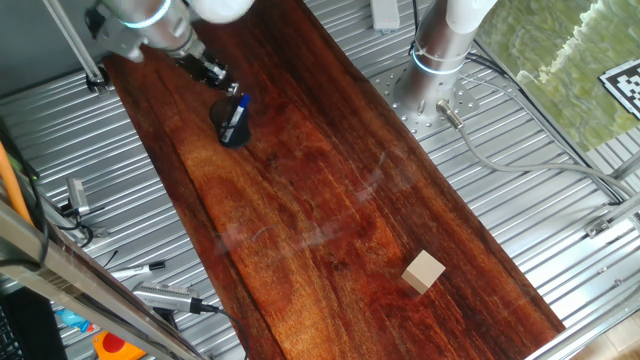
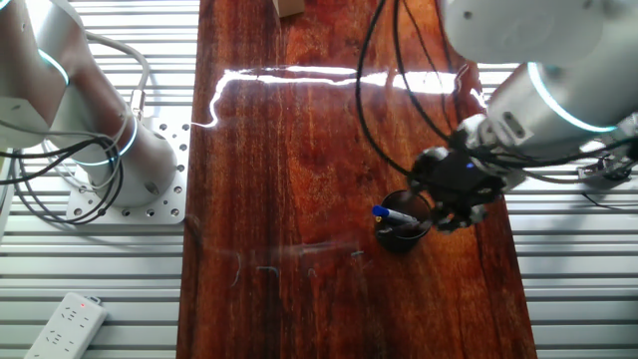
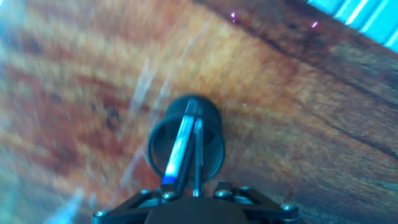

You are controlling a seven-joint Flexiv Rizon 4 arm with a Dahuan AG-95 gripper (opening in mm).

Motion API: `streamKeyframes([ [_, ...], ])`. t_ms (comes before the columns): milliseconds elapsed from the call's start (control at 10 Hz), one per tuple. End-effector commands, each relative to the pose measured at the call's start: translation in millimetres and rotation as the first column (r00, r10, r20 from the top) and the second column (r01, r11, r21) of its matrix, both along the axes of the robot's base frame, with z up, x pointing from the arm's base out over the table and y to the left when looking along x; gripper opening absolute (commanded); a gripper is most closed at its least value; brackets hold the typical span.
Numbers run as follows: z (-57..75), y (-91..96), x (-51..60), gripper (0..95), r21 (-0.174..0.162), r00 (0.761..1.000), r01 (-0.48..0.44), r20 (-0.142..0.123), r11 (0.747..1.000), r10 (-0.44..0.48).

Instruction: Put the pen into the pen holder

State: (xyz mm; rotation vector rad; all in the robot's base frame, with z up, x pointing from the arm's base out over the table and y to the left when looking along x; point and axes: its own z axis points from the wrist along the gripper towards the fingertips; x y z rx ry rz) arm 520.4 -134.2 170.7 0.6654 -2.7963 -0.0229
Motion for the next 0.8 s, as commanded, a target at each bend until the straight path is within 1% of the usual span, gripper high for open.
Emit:
streamKeyframes([
  [100,6.2,25.8,29.3,0.0,0.069,0.977,0.175,0.114,0.982,-0.182],
  [200,2.3,39.8,38.0,0.0,0.095,0.964,0.208,0.148,0.974,-0.22],
  [300,-0.8,49.3,43.2,0.0,0.115,0.954,0.232,0.165,0.966,-0.249],
  [400,-8.0,69.4,51.8,0.0,0.147,0.932,0.276,0.2,0.95,-0.302],
  [500,-14.1,86.6,57.8,0.0,0.172,0.915,0.305,0.22,0.937,-0.339],
  [600,-18.0,96.8,61.0,0.0,0.183,0.907,0.318,0.228,0.93,-0.355],
  [700,-25.9,110.8,65.9,0.0,0.195,0.896,0.321,0.253,0.927,-0.364],
  [800,-31.2,118.5,68.1,0.0,0.206,0.89,0.322,0.266,0.924,-0.369],
])
